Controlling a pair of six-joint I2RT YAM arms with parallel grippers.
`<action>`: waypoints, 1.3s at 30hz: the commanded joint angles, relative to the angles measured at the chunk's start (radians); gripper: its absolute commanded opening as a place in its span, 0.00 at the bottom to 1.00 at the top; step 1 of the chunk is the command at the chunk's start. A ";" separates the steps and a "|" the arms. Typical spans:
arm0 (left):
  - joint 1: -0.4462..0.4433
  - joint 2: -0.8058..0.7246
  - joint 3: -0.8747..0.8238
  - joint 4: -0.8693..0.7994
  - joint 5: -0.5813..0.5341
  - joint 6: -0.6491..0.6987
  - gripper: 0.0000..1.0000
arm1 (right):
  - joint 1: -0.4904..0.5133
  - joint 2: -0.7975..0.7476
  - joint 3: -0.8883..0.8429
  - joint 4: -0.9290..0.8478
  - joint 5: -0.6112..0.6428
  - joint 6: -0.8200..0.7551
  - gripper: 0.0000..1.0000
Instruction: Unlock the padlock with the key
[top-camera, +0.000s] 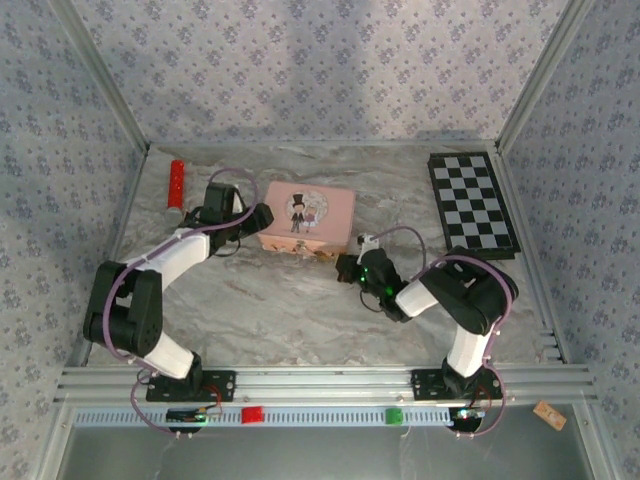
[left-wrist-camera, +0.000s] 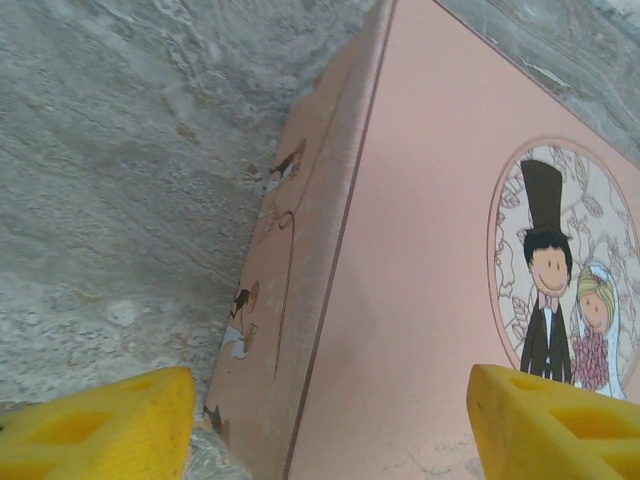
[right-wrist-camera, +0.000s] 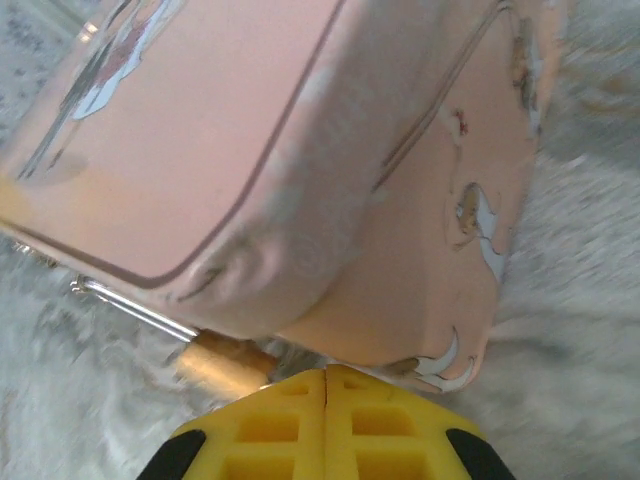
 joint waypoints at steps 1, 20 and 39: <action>-0.010 0.027 0.025 0.033 0.074 0.008 0.67 | -0.056 -0.007 0.032 -0.050 -0.019 -0.046 0.00; -0.136 0.006 -0.053 0.056 0.073 -0.046 0.59 | -0.097 -0.113 0.004 -0.157 -0.180 -0.251 0.33; -0.241 -0.003 -0.033 0.029 0.066 -0.071 0.57 | -0.243 -0.159 0.347 -0.882 -0.680 -0.900 0.38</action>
